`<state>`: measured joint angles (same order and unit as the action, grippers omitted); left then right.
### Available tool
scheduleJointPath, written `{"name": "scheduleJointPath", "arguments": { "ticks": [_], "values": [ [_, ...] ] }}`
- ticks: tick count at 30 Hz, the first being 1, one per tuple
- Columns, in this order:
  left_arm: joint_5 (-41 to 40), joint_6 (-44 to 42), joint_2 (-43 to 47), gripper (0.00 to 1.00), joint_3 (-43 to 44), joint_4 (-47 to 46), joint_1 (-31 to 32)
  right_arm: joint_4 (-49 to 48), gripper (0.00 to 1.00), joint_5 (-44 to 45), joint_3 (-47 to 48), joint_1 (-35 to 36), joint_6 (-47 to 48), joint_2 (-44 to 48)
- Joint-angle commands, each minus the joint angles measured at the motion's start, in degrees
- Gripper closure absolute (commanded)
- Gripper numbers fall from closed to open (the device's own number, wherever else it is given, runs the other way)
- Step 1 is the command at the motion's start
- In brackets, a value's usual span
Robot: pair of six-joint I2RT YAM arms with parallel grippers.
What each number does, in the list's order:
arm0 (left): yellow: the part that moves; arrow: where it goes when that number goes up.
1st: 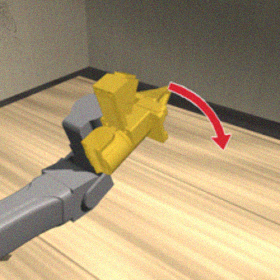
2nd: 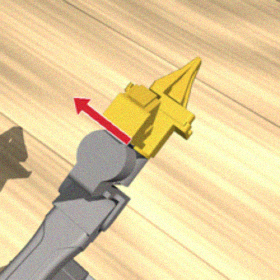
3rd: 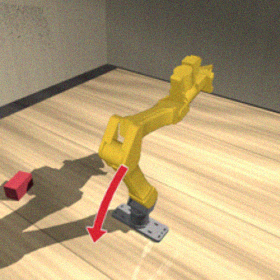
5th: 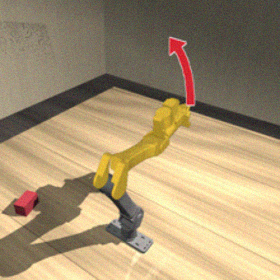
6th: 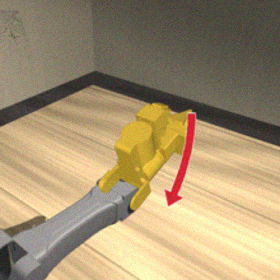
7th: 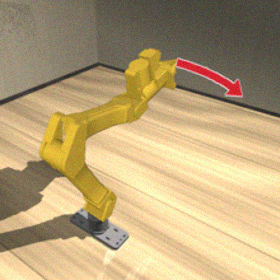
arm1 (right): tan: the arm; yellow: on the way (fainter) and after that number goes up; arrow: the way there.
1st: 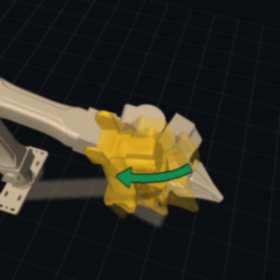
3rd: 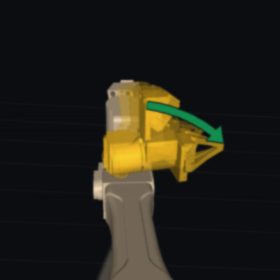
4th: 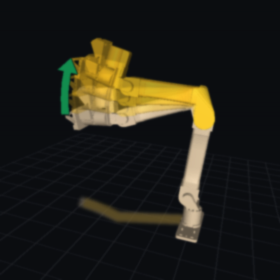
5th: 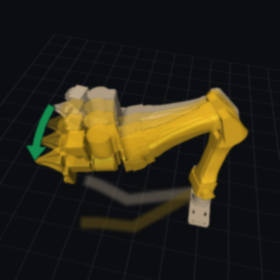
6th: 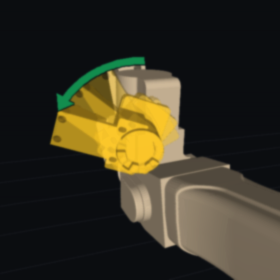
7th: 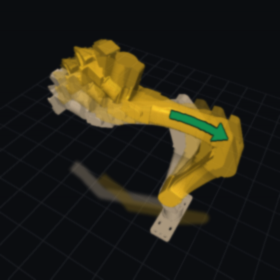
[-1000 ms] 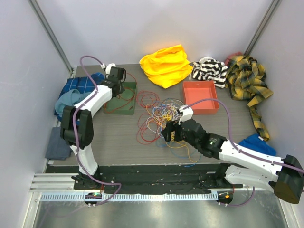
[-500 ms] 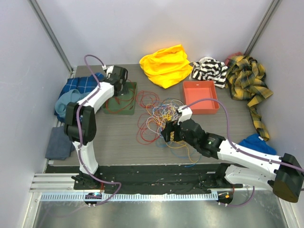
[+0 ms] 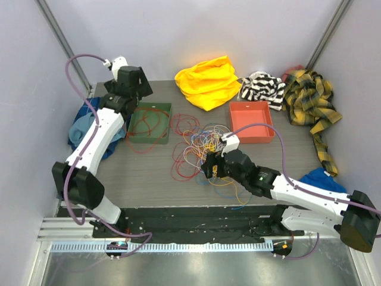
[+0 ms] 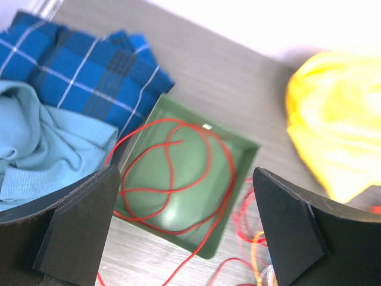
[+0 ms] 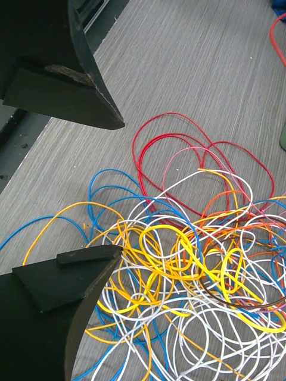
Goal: Untangle the cables
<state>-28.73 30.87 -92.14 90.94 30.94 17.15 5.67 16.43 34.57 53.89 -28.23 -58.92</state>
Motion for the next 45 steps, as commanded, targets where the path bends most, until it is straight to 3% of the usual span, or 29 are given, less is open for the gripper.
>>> {"name": "scheduleJointPath", "arguments": {
  "ticks": [1, 6, 13, 15, 16, 17, 18, 22, 26, 29, 34, 37, 41, 45],
  "values": [
    [0.1, -0.2, 6.0, 0.0, -2.5, -2.5, 1.0, -2.1, 0.15, 0.3, 2.1, 0.1, 0.1, 0.8],
    [4.0, 6.5, 15.5, 0.05, -18.0, -3.3, 2.6, -1.7, 0.16, 2.6, 1.7, 0.2, 0.1, 2.4],
    [3.5, 9.3, 24.5, 0.05, -30.2, 2.5, 8.4, -1.0, 0.16, 1.4, 3.6, 0.2, 0.3, 0.5],
    [6.0, 10.3, 26.2, 0.29, -34.0, 1.8, 8.5, -1.4, 0.16, 1.3, 3.8, 0.3, -0.2, -0.4],
    [6.3, 10.4, 26.2, 0.5, -34.6, 2.1, 8.5, -1.5, 0.16, 1.3, 3.8, 0.2, -0.4, -0.6],
    [6.7, 10.4, 26.0, 0.88, -34.9, 3.6, 8.5, -1.8, 0.16, 1.4, 3.8, 0.2, -0.9, -0.5],
    [7.2, 10.3, 25.0, 1.0, -34.7, 4.5, 8.5, -2.0, 0.16, 1.3, 3.6, 0.3, -1.0, -0.6],
    [9.8, 10.7, 22.9, 1.0, -34.5, 8.4, 8.5, -1.5, 0.16, 1.3, 3.2, 0.2, -1.2, 0.1],
    [12.1, 16.7, 21.0, 1.0, -40.1, 6.6, 8.4, -2.4, 0.16, 1.9, 1.6, 0.2, -1.5, 1.3],
    [15.7, 23.6, 18.6, 1.0, -44.9, 1.2, 8.5, -2.9, 0.17, 1.6, 1.5, 0.3, -1.7, 1.2],
    [20.6, 39.5, 20.6, 1.0, -59.0, -19.9, 8.5, -2.4, 0.17, 2.0, 1.4, 0.2, -1.7, 2.4],
    [17.0, 41.9, 21.5, 1.0, -64.3, -23.7, 8.5, -2.3, 0.17, 2.7, 0.9, 0.2, -1.2, 3.1],
    [7.5, 40.4, 23.3, 1.0, -64.4, -25.5, 8.4, -2.0, 0.17, 3.0, 1.2, 0.1, -0.5, 2.8],
    [3.9, 39.8, 25.9, 1.0, -65.5, -29.3, 8.4, -2.1, 0.17, 2.9, 1.2, 0.3, -0.6, 2.4]
  ]
}}
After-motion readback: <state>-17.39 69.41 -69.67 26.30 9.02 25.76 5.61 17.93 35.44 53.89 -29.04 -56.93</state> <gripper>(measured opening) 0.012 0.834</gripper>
